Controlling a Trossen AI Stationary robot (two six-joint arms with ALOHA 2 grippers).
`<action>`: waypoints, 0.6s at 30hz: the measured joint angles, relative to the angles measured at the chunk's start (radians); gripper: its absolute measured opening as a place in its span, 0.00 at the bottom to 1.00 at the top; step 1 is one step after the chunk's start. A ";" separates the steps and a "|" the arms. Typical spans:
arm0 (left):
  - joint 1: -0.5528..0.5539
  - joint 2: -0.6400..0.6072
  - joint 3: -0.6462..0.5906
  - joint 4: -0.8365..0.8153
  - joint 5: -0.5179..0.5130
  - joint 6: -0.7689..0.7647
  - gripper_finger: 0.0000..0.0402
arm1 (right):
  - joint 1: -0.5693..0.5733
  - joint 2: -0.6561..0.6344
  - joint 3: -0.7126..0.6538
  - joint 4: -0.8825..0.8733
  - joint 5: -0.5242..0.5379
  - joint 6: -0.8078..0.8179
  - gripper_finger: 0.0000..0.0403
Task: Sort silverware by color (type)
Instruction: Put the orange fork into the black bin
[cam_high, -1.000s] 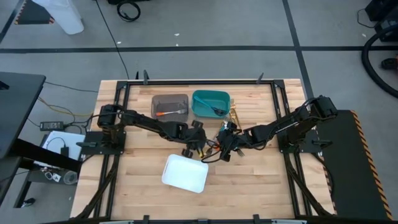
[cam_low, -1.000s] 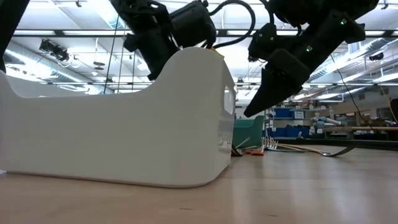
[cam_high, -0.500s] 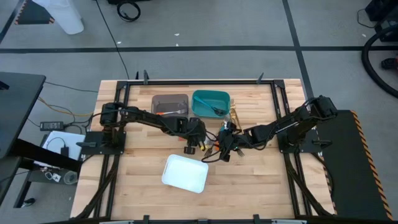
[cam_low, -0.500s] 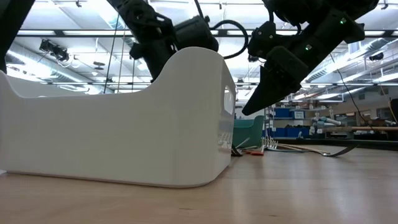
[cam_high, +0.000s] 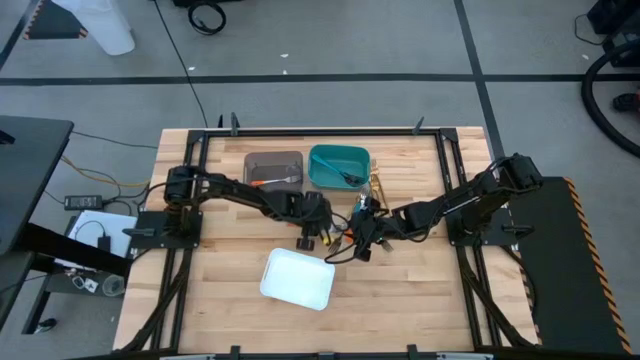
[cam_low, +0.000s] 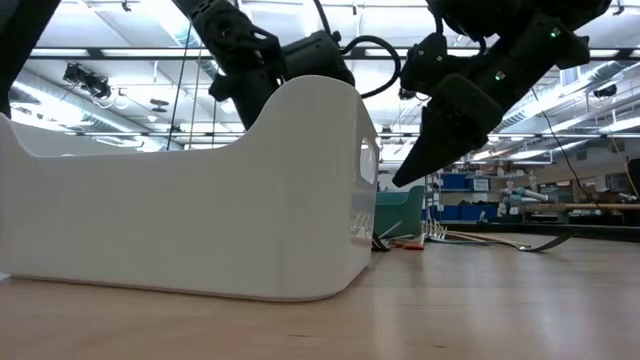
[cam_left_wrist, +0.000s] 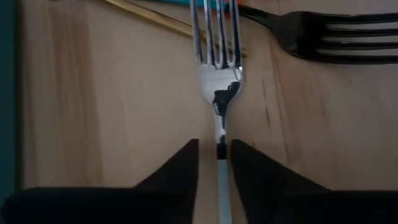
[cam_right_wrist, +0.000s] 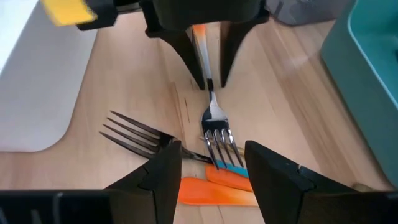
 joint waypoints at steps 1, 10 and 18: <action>-0.001 0.000 0.000 -0.005 -0.001 -0.005 0.18 | 0.001 0.000 0.000 0.000 0.000 0.001 0.46; -0.001 -0.009 0.000 -0.075 -0.027 -0.024 0.04 | 0.005 0.000 0.000 0.001 0.003 0.003 0.46; 0.002 -0.079 -0.011 -0.185 -0.095 -0.051 0.03 | 0.012 0.000 0.001 0.007 0.010 0.010 0.46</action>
